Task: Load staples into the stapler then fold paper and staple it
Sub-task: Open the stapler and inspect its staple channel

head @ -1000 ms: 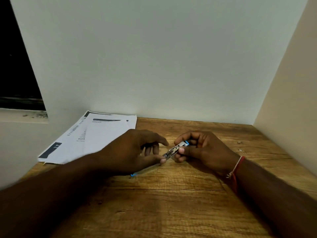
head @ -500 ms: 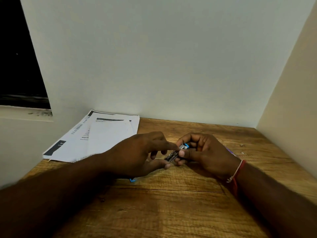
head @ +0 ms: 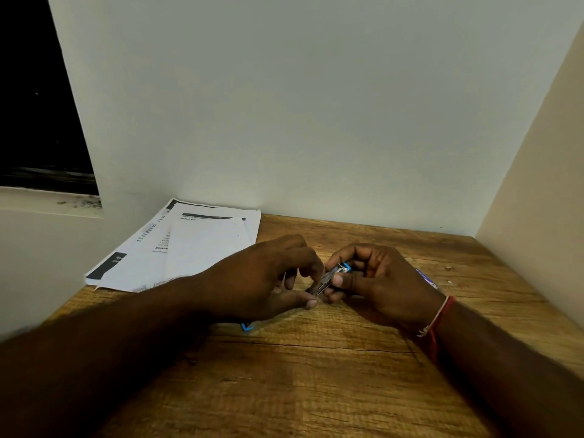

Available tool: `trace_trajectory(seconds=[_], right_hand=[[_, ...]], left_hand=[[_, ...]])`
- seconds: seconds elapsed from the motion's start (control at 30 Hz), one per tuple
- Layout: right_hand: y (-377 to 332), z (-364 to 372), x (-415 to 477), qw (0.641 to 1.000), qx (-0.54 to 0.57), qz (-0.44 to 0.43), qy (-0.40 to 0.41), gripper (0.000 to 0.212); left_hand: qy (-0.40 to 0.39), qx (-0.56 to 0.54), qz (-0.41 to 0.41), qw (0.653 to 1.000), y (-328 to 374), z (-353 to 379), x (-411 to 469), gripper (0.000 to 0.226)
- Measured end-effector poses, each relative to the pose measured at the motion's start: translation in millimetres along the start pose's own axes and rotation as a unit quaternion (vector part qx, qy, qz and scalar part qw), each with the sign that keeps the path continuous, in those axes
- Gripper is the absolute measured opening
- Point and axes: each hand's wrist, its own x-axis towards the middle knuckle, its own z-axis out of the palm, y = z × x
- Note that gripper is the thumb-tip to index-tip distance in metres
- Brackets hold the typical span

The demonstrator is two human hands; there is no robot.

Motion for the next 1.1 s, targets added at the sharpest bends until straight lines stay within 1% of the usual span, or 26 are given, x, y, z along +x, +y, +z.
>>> trace_trajectory(seconds=[0.17, 0.27, 0.3, 0.37, 0.4, 0.43, 0.57, 0.77, 0.93, 1.03, 1.1], right_hand=[[0.5, -2.7, 0.3, 1.000, -0.021, -0.001, 0.022, 0.022], [-0.9, -5.3, 0.2, 0.998, -0.040, -0.009, 0.042, 0.021], [-1.6, -5.9, 0.0, 0.998, -0.045, -0.010, 0.046, 0.020], [-2.0, -6.3, 0.3, 0.997, -0.057, -0.013, 0.046, 0.018], [-1.7, -5.9, 0.4, 0.997, -0.061, -0.013, 0.043, 0.018], [-1.5, -5.5, 0.4, 0.997, -0.064, -0.014, 0.042, 0.018], [-1.5, -4.5, 0.3, 0.997, -0.062, -0.015, 0.045, 0.018], [-1.0, -2.7, 0.3, 0.997, -0.059, -0.027, 0.051, 0.016], [-3.5, -7.3, 1.4, 0.993, -0.066, -0.052, 0.083, 0.013], [-2.4, -6.7, 2.7, 0.992, -0.062, -0.057, 0.091, 0.013], [-3.9, -5.4, 3.1, 0.991, -0.055, -0.069, 0.096, 0.014]], left_hand=[[0.043, 0.009, 0.035, 0.998, -2.7, -1.3, -0.4, 0.024], [0.052, 0.003, 0.010, 0.999, -2.0, 1.4, -2.6, 0.024], [0.051, -0.007, 0.001, 0.999, -1.2, 2.2, -3.1, 0.030], [0.037, -0.004, -0.001, 0.999, -0.4, 2.1, -2.8, 0.051], [0.026, 0.010, 0.002, 1.000, -0.7, 2.0, -2.1, 0.058], [0.018, 0.021, 0.003, 1.000, -1.0, 2.0, -1.3, 0.060], [0.020, 0.022, -0.003, 1.000, -2.2, 1.5, -1.8, 0.047], [0.033, 0.014, -0.022, 0.999, -0.8, -0.1, -2.7, 0.038], [0.052, -0.015, -0.049, 0.997, -3.9, -1.1, -3.6, 0.031], [0.079, -0.065, -0.074, 0.992, -4.6, 1.4, -3.4, 0.024], [0.109, -0.113, -0.106, 0.982, -2.0, 3.7, -2.2, 0.018]])
